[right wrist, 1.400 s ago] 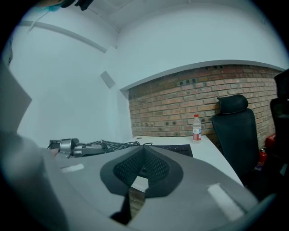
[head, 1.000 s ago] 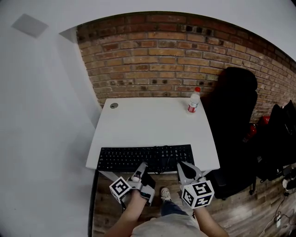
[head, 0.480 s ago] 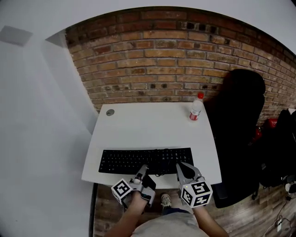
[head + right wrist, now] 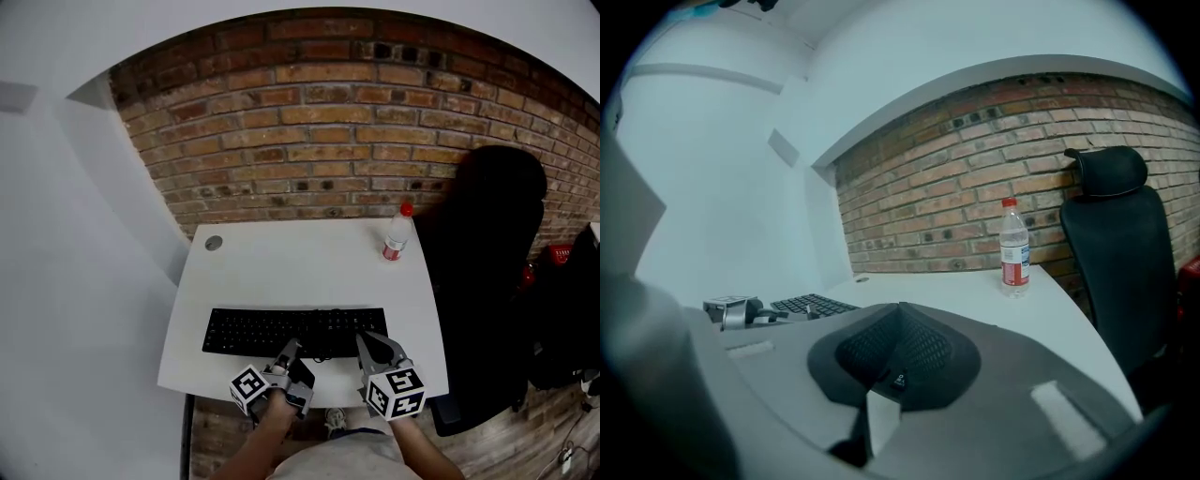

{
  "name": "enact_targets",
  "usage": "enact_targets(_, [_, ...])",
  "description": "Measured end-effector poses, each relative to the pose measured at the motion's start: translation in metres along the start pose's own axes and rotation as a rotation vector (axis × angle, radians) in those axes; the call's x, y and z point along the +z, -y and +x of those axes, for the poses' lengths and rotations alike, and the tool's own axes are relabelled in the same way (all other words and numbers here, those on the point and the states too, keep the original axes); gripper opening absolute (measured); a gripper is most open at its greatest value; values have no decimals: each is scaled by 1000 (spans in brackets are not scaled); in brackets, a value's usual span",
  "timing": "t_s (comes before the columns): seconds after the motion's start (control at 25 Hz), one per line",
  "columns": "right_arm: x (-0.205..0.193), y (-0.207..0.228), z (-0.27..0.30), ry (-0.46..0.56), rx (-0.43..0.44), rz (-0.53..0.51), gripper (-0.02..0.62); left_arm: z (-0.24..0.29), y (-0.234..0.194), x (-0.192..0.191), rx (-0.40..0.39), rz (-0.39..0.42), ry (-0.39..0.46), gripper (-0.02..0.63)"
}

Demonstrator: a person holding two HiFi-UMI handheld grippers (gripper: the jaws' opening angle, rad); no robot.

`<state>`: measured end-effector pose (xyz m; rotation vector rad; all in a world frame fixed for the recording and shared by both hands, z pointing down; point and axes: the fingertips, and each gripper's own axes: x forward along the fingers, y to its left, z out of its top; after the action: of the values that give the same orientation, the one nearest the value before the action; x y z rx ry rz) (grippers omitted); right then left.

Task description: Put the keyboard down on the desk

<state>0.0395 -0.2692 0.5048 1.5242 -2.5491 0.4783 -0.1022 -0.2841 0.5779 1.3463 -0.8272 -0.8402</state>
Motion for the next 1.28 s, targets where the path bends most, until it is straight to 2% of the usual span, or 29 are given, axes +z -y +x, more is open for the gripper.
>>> enact_targets(0.6, [0,36,46,-51,28,17,9,47,-27,13,68,-21,5,67])
enact_targets(1.28, [-4,29,58,-66,63,50,9,48,-41,23,133,-77,9,74])
